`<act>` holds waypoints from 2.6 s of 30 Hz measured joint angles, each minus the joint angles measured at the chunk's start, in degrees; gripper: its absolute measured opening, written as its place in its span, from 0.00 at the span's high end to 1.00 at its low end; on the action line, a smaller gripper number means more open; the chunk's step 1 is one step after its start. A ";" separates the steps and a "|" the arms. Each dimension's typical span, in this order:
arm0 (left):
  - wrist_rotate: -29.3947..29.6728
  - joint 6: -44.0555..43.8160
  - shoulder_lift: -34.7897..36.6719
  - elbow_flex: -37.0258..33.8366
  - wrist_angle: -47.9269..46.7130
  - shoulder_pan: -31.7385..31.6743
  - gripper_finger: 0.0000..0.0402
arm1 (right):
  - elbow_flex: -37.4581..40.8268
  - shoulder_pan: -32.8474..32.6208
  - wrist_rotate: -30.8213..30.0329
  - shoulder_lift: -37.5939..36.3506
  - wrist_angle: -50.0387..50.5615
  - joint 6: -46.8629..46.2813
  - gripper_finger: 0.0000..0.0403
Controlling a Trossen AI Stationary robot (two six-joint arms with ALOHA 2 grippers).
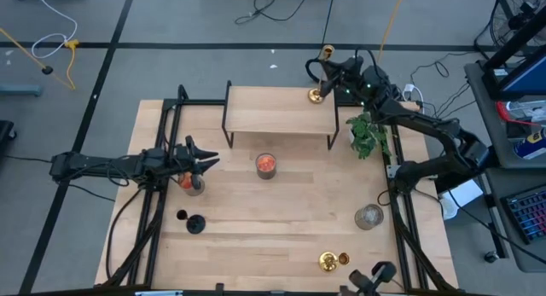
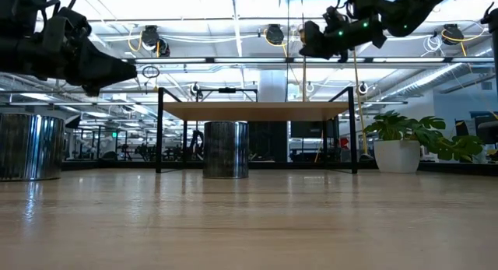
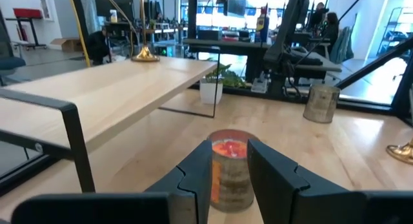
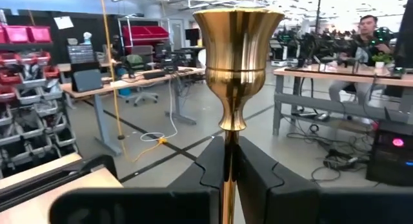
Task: Pick & Place candle stick holders
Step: Put the top gold candle holder on the shelf, then put the gold candle holder on the shelf
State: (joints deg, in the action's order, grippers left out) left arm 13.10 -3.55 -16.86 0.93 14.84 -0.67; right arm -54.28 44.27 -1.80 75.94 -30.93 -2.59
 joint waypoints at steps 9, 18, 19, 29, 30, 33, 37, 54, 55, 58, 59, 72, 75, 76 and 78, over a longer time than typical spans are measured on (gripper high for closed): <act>0.00 -0.23 0.00 0.00 -0.36 0.00 0.74 | 0.00 0.40 0.07 -0.02 0.37 -0.82 0.94; 0.00 -0.46 0.00 0.00 -0.38 0.00 0.74 | 0.02 0.29 0.35 0.04 2.45 1.73 0.77; 0.00 -0.46 0.00 0.00 -0.38 0.01 0.74 | 0.02 0.29 0.36 0.04 2.89 1.75 0.75; -1.64 -4.43 0.00 0.00 -0.38 0.02 0.74 | 0.02 -1.60 2.71 -7.41 13.51 7.07 0.54; -2.18 -4.50 0.01 0.00 -0.35 0.00 0.74 | 0.02 -2.19 2.71 -8.99 15.90 7.69 0.53; -3.10 -4.50 0.00 0.00 -0.33 0.02 0.74 | 0.02 -4.57 3.48 -14.17 24.26 10.23 0.50; -4.32 -4.50 0.00 0.00 -0.28 0.00 0.74 | 0.02 -10.56 3.55 -21.87 36.85 14.04 0.50; -9.05 -4.40 0.02 0.00 5.75 0.02 0.74 | 15.29 -47.07 29.34 -39.74 55.87 10.84 0.54; -9.04 -4.22 0.02 0.00 6.25 0.02 0.74 | 17.90 -48.97 30.85 -40.10 52.43 10.77 0.54; -9.03 -4.11 0.02 -0.01 7.94 0.02 0.74 | 25.89 -54.00 33.33 -40.11 39.70 8.71 0.54; -9.01 -4.15 0.02 -0.02 8.41 0.02 0.74 | 28.55 -55.49 33.38 -39.87 35.24 7.57 0.54; -8.54 -5.96 0.00 0.00 10.77 0.02 0.74 | 50.09 -70.69 22.63 -32.84 -16.53 3.55 0.54; -8.52 -6.80 0.00 0.00 10.87 0.02 0.74 | 48.42 -73.26 22.62 -27.79 -17.43 3.78 0.54; -8.52 -7.11 0.02 0.00 10.98 0.02 0.74 | 47.48 -73.87 22.58 -26.08 -18.27 4.08 0.54; -8.51 -7.15 0.01 0.00 11.00 0.02 0.74 | 45.17 -74.78 22.60 -23.14 -19.97 4.68 0.54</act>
State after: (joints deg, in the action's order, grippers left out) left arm 4.59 -10.70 -16.85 0.93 25.83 -0.64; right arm -9.11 -30.51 20.80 52.80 -50.90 2.09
